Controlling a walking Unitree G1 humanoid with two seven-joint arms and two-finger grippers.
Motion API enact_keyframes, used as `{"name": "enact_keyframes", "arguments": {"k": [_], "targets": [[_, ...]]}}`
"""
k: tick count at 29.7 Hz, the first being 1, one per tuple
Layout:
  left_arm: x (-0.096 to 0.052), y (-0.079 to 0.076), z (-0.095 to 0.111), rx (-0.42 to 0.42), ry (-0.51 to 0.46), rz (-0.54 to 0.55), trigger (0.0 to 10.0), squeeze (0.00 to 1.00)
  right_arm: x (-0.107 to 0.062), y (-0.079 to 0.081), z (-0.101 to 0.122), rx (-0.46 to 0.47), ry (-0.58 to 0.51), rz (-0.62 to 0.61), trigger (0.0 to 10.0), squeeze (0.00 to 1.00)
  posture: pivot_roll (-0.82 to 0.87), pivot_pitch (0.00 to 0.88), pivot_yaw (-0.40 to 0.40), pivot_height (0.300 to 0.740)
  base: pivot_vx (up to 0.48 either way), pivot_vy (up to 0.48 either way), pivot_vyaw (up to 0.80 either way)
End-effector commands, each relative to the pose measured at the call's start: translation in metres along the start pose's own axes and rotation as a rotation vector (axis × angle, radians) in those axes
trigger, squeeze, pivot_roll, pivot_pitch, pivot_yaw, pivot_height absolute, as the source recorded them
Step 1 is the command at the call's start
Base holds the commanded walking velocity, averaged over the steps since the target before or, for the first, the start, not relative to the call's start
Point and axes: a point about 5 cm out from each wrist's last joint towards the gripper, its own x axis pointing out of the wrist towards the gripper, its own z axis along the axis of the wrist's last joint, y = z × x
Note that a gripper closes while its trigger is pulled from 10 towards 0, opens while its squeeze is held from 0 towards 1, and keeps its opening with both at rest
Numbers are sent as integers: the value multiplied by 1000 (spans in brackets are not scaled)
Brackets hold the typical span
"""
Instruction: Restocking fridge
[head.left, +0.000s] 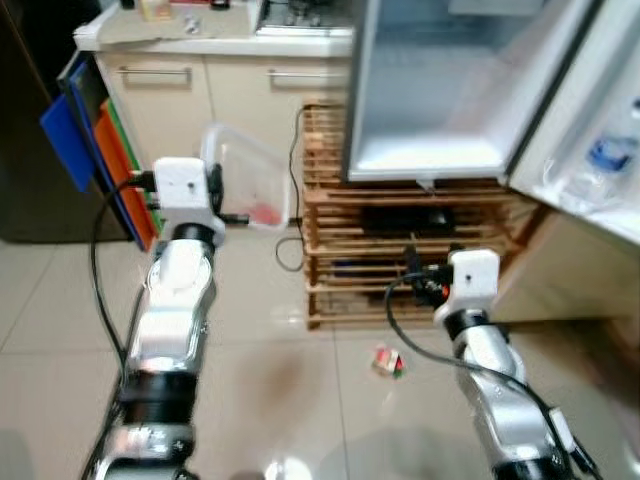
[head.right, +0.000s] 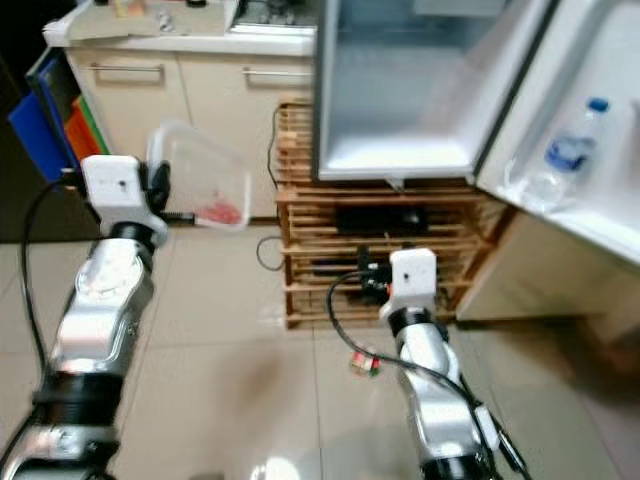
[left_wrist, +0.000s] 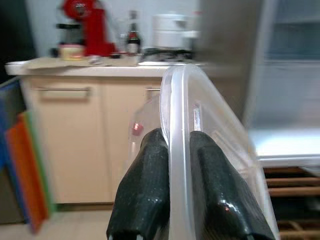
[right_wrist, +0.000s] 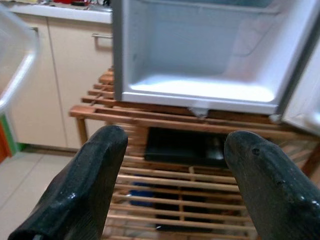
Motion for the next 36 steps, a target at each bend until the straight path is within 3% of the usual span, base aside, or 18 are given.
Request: {"name": "enact_keyframes", "arguments": {"k": [1,11,17,36], "targets": [[4,4,5,20,-30,5,10000,0,7,11,7,6,-27,46,10000,27,99,0,-8,740,0,0,0],[8,-1,3,7,-13,-6,10000,0,13,9,9,-14,-24,71,10000,27,86,0,1,740,206,0,0],[10,-1,0,20,-4,-15,10000,0,15,27,8,-8,-23,105,10000,24,98,0,18,740,436,0,0],[7,-10,-3,45,-1,-38,10000,0,24,15,10,-26,-24,85,10000,24,103,0,3,740,422,-61,0]]}}
